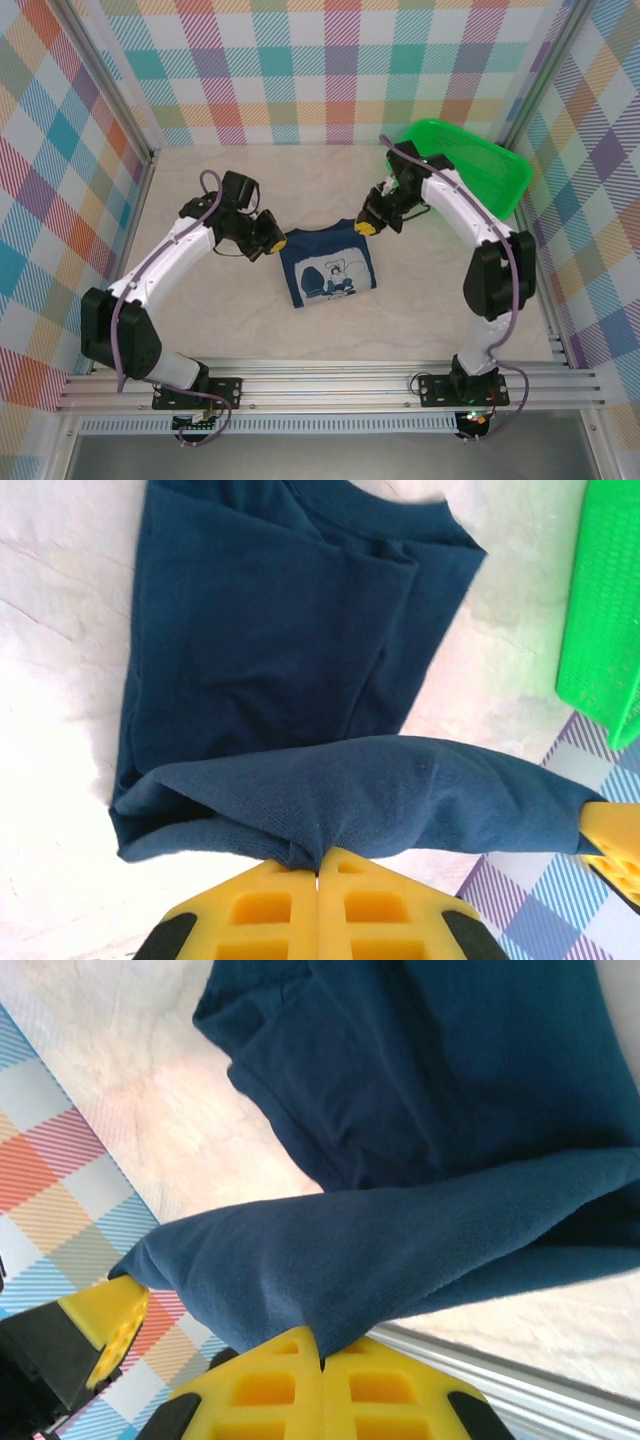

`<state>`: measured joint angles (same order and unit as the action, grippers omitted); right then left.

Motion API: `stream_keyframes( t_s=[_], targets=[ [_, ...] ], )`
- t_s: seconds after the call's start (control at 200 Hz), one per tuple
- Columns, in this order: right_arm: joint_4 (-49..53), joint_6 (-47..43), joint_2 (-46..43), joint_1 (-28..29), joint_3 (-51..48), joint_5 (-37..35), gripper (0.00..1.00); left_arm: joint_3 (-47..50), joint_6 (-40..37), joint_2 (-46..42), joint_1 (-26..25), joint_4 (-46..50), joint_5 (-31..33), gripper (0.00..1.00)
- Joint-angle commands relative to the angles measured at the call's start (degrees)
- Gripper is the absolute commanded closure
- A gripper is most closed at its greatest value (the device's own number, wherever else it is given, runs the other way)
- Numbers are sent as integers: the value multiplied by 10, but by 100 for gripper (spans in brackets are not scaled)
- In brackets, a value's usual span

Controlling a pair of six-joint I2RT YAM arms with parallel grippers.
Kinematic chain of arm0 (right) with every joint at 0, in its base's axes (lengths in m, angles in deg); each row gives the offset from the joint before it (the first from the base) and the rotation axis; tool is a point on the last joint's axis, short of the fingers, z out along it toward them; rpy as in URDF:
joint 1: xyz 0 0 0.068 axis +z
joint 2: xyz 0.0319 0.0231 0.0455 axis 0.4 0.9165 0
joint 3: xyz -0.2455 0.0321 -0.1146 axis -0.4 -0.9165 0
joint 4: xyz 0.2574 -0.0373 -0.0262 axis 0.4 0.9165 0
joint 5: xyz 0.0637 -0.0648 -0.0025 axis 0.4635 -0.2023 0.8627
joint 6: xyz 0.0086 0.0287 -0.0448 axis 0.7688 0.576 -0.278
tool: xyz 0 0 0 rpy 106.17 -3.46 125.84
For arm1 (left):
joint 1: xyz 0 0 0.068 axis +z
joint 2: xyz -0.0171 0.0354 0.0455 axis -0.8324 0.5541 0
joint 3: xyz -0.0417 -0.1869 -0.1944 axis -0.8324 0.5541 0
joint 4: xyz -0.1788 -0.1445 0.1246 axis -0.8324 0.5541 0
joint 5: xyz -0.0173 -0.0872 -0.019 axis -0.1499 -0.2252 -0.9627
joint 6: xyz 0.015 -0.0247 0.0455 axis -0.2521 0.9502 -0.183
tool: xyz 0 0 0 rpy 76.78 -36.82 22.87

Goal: Fold and stack the t-shirts

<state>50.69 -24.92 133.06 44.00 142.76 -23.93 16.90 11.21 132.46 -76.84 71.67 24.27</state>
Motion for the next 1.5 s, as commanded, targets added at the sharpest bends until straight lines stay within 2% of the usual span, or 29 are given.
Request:
stream_keyframes(
  t_s=[0.0, 0.15, 0.2, 0.25, 0.325, 0.36, 0.38, 0.425, 0.46, 0.505, 0.575, 0.675, 0.78, 0.9, 0.965, 1.155, 1.355, 1.499],
  targets=[
    [-19, -2, 59, -6, 53, 15, 100, -24, -28, 46, 29, -18, 10, 100],
    [-13, -9, 173, -15, 169, 15, 100, -72, -44, 134, 53, -40, 20, 100],
    [-14, -12, 208, -15, 210, 15, 96, -90, -48, 163, 57, -45, 26, 100],
    [-4, -14, 243, -17, 251, 11, 89, -109, -58, 188, 59, -51, 33, 99],
    [1, -23, 277, -19, 291, 3, 76, -140, -82, 212, 61, -59, 47, 87],
    [6, -31, 284, -20, 304, -9, 68, -149, -86, 213, 61, -56, 62, 77],
    [7, -37, 283, -20, 307, -17, 64, -153, -87, 210, 61, -54, 71, 67],
    [6, -48, 272, -20, 304, -37, 58, -156, -92, 197, 59, -48, 93, 52],
    [1, -57, 253, -20, 289, -52, 55, -153, -94, 178, 56, -38, 115, 47],
    [-17, -67, 217, -20, 255, -74, 53, -138, -92, 151, 51, -28, 137, 46],
    [-67, -74, 142, -20, 161, -106, 50, -82, -63, 94, 42, -24, 147, 47],
    [-137, -69, 36, -19, 14, -122, 51, 26, -23, 40, 12, -65, 105, 48],
    [-202, -47, -54, -14, -132, -110, 53, 109, 12, 31, -9, -103, 86, 51],
    [-236, -43, -129, -1, -234, -105, 53, 156, 29, 52, -9, -197, 75, 55],
    [-236, -41, -150, 2, -260, -95, 53, 143, 21, 88, -9, -220, 58, 56],
    [-213, -52, -180, 2, -283, -89, 52, 85, -7, 169, -20, -208, 57, 63],
    [-211, -37, -201, 2, -294, -87, 53, 25, -23, 236, -27, -180, 73, 82],
    [-205, -34, -212, 2, -300, -88, 53, -54, -46, 273, -25, -107, 135, 96]
  ],
)
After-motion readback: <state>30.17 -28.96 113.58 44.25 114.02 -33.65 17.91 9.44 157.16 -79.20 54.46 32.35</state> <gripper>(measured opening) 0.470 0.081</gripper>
